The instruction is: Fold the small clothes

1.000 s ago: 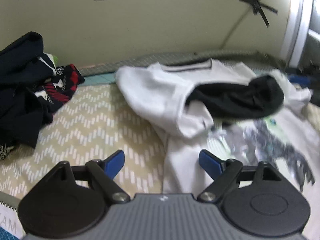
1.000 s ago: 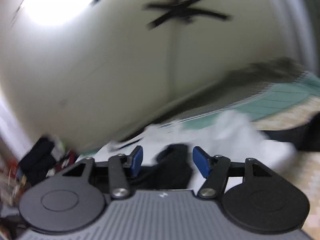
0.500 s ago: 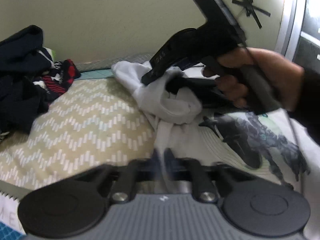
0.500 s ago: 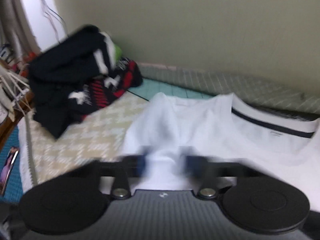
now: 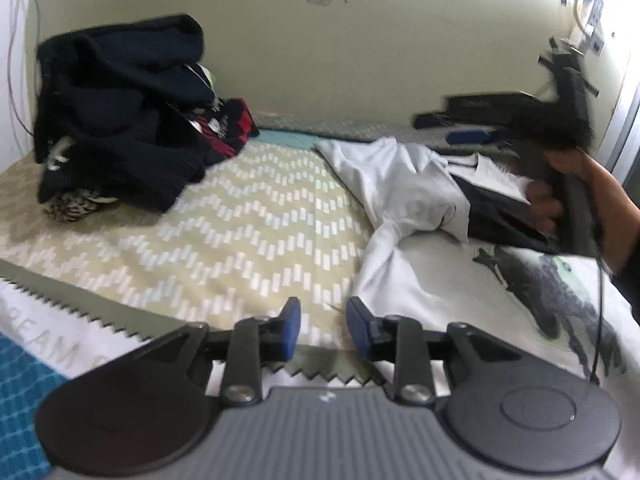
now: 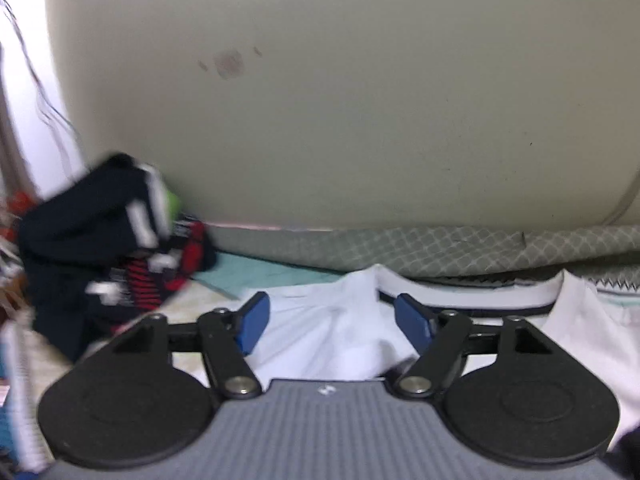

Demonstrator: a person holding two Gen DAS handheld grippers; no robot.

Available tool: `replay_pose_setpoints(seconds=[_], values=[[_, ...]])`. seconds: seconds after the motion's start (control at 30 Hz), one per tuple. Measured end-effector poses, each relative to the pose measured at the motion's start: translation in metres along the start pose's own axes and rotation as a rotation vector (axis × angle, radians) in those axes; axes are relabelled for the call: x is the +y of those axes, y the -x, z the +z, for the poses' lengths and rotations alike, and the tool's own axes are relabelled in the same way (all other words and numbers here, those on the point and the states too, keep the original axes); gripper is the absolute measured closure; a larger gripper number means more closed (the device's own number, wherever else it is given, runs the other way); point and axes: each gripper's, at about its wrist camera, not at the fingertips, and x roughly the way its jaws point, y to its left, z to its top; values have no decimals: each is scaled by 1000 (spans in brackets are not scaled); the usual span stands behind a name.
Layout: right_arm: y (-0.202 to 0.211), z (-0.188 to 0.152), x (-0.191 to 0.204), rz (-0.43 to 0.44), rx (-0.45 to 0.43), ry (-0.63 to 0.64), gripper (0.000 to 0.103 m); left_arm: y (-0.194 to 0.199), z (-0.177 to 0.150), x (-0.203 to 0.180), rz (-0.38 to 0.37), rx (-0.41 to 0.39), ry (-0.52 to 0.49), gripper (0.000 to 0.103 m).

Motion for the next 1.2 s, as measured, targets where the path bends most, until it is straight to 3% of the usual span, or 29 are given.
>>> replay_pose_setpoints(seconds=[0.17, 0.3, 0.5, 0.57, 0.63, 0.9, 1.03, 1.2], values=[[75, -25, 32, 194, 20, 57, 38, 40, -17, 17, -64, -26, 26, 60], [106, -68, 65, 299, 118, 123, 39, 67, -47, 17, -127, 23, 10, 54], [109, -119, 99, 340, 212, 155, 39, 91, -84, -17, -146, 99, -115, 50], [109, -123, 104, 342, 213, 129, 39, 89, -93, -29, -106, 140, -160, 61], [109, -126, 109, 336, 204, 118, 39, 93, -102, -36, -46, 123, -212, 98], [96, -125, 129, 409, 178, 95, 38, 161, -127, -10, 28, 130, -153, 101], [71, -139, 135, 464, 234, 55, 34, 162, -137, -3, 73, 177, -101, 96], [77, -135, 127, 515, 231, 24, 34, 167, -115, 1, 51, 96, -66, 96]])
